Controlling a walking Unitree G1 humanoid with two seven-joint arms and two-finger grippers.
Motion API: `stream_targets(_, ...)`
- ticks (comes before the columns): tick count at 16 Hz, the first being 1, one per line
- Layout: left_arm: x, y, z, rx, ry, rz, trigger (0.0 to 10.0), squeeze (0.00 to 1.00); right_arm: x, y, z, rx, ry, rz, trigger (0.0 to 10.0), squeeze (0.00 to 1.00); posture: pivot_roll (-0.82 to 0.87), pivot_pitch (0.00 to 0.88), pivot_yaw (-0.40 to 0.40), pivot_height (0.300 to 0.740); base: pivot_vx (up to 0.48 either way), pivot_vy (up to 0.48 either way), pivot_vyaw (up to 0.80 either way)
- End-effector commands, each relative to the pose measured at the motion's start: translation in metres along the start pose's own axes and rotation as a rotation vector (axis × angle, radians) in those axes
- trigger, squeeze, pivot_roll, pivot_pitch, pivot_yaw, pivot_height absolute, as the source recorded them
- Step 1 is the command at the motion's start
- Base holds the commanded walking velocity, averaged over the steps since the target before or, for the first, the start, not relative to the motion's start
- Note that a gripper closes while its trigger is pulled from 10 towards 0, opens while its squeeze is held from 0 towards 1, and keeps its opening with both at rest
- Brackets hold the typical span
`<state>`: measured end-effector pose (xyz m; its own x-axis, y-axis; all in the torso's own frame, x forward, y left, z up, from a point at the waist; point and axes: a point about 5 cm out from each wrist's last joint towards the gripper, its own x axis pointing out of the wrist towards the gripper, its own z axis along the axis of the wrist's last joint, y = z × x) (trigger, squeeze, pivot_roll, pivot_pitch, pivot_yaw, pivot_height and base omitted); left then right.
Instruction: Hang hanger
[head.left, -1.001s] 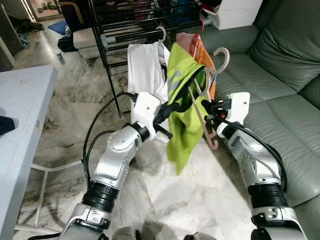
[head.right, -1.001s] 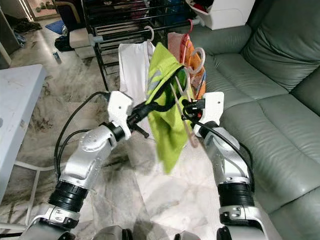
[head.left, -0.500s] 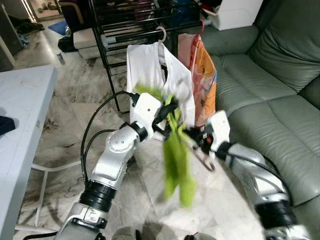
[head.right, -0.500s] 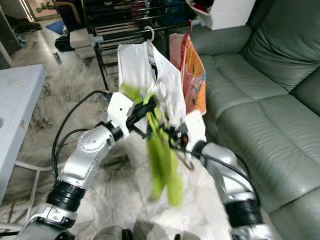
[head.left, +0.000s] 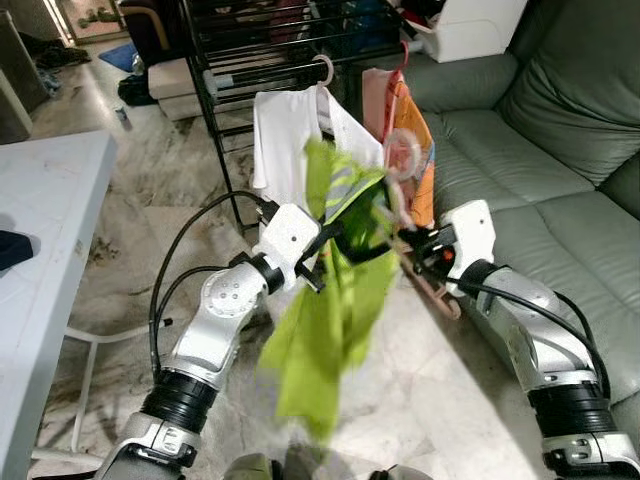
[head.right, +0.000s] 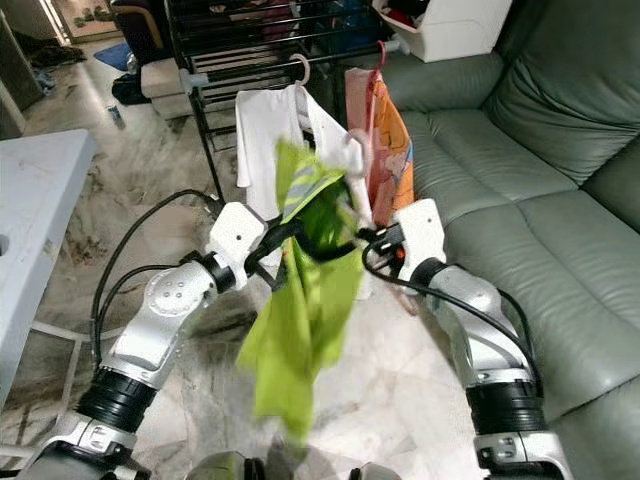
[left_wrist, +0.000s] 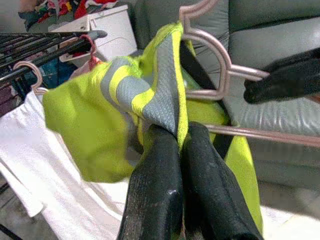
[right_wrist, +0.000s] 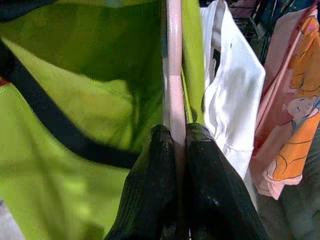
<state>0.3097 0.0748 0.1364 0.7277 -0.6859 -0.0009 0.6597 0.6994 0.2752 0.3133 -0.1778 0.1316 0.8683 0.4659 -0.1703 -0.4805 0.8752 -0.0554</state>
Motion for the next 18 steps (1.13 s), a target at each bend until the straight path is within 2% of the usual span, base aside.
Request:
stream_targets(1,-0.002,-0.001,-0.001,0.021,0.002,-0.019,2.7,0.0,0.001,-0.007,0.018,0.006,-0.086,-0.043,10.0,0.0,-0.04,0.0,0.031,0.74,0.0,0.0,0.0)
stream_targets(2,0.0,-0.007,-0.003,0.032,0.01,-0.058,10.0,0.43,0.004,-0.003,0.02,0.002,-0.1,-0.018,10.0,0.0,-0.04,0.0,0.027,0.74,0.0,0.0,0.0)
stream_targets(3,0.002,-0.01,-0.003,0.02,0.009,-0.069,10.0,1.0,0.005,-0.001,0.021,-0.004,-0.103,-0.014,10.0,0.0,-0.04,0.0,0.027,0.74,0.0,0.0,0.0)
stream_targets(6,0.003,-0.015,-0.005,0.055,0.015,-0.101,10.0,1.0,0.006,0.0,0.021,-0.005,-0.107,-0.003,10.0,0.0,-0.04,0.0,0.027,0.74,0.0,0.0,0.0)
stream_targets(9,0.002,-0.011,-0.006,0.072,0.021,-0.08,10.0,1.0,0.004,0.004,0.016,-0.008,-0.085,0.042,10.0,0.0,-0.04,0.0,0.027,0.74,0.0,0.0,0.0)
stream_targets(12,-0.002,-0.007,-0.008,0.079,0.026,-0.077,10.0,1.0,0.001,0.009,0.014,-0.073,-0.078,0.094,10.0,0.0,-0.04,0.0,0.028,0.74,0.0,0.0,0.0)
stream_targets(14,-0.005,-0.004,-0.009,0.076,0.031,-0.064,10.0,1.0,0.001,0.003,0.015,-0.123,-0.079,0.079,10.0,0.0,-0.04,0.0,0.028,0.74,0.0,0.0,0.0)
stream_targets(15,-0.007,0.001,-0.011,0.075,0.038,-0.031,10.0,1.0,-0.001,0.005,0.016,-0.081,-0.079,0.133,10.0,0.0,-0.03,0.0,0.03,0.74,0.0,0.0,0.0)
stream_targets(16,-0.008,0.004,-0.011,0.078,0.039,-0.019,10.0,1.0,-0.005,0.01,0.016,-0.104,-0.078,0.204,10.0,0.0,-0.03,0.0,0.03,0.74,0.0,0.0,0.0)
stream_targets(17,-0.01,0.008,-0.012,0.098,0.043,-0.014,10.0,1.0,-0.012,0.018,0.011,-0.186,-0.045,0.332,10.0,0.0,-0.03,0.0,0.028,0.74,0.0,0.0,0.0)
stream_targets(18,-0.014,0.011,-0.012,0.13,0.05,-0.025,10.0,1.0,-0.019,0.017,0.005,-0.243,0.002,0.392,10.0,0.0,-0.03,0.0,0.025,0.74,0.0,0.0,0.0)
